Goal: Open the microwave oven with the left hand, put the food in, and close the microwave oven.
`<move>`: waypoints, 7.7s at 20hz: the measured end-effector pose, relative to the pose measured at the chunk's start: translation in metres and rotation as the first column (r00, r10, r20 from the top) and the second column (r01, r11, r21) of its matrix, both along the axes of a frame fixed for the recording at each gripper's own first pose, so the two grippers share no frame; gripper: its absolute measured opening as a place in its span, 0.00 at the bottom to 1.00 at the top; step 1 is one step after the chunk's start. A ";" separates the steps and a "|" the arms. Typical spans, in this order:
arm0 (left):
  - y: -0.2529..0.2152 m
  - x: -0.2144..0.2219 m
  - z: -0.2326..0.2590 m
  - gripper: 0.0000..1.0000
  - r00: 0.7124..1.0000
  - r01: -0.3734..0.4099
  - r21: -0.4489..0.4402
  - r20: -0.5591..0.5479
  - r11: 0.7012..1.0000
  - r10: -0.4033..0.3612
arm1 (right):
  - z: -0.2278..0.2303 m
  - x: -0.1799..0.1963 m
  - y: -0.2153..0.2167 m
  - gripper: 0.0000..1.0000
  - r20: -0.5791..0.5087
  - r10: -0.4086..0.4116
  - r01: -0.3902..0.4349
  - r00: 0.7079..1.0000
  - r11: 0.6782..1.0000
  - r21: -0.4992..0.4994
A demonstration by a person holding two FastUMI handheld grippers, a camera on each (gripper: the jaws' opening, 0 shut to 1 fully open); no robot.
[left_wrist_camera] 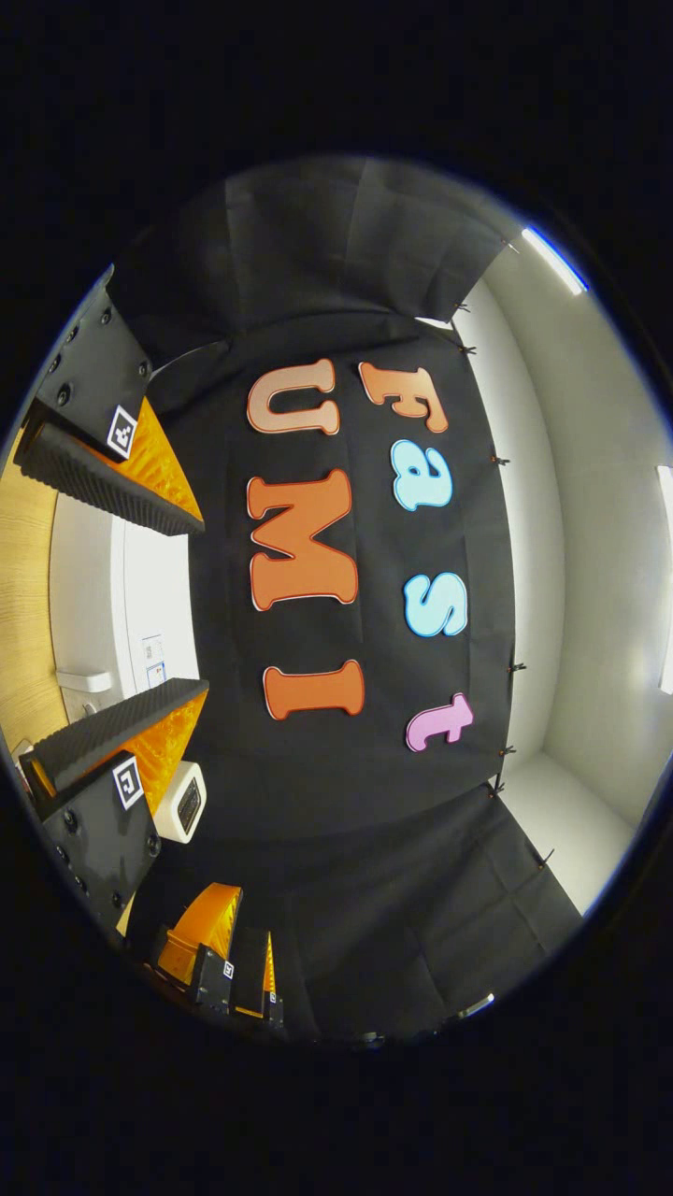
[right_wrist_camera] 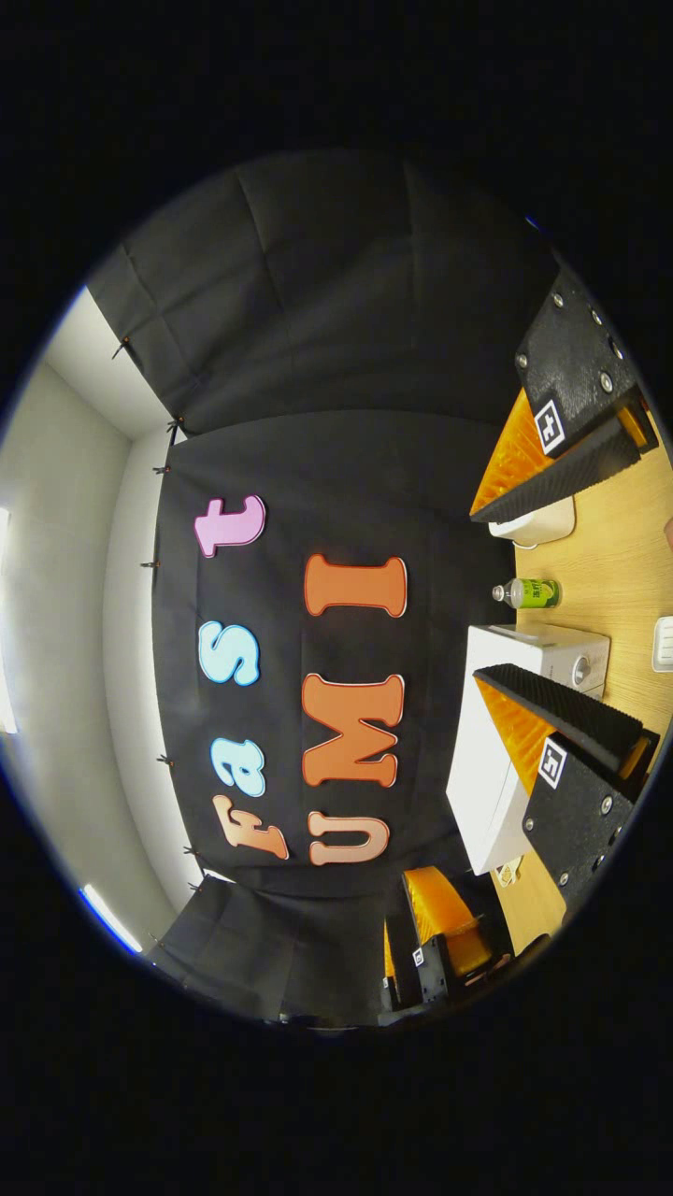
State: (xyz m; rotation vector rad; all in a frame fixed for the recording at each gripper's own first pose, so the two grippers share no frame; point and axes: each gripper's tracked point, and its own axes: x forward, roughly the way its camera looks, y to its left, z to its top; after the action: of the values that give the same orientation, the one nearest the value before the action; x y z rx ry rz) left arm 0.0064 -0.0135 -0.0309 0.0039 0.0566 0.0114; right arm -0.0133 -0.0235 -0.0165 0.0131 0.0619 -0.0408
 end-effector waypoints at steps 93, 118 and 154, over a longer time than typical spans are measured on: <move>0.303 -0.253 -0.262 0.89 0.667 -0.518 0.076 -0.588 0.852 0.458 | -0.310 -0.108 -0.013 0.83 -0.827 0.157 0.103 0.540 0.963 0.250; 0.336 -0.223 -0.257 0.84 0.706 -0.414 0.144 -0.573 0.899 0.417 | -0.246 -0.074 0.051 0.12 -0.726 0.307 0.232 0.616 0.809 0.539; 0.384 -0.162 -0.316 0.91 0.729 -0.226 -0.039 -0.669 0.973 0.143 | -0.303 0.173 0.291 0.13 -0.534 -0.126 0.495 0.836 0.591 0.637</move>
State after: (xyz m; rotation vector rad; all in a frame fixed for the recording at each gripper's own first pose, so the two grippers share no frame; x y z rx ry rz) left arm -0.1557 0.3702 -0.3474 -0.1188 0.7832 0.2105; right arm 0.1593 0.2680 -0.3191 0.8877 0.5403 -0.3914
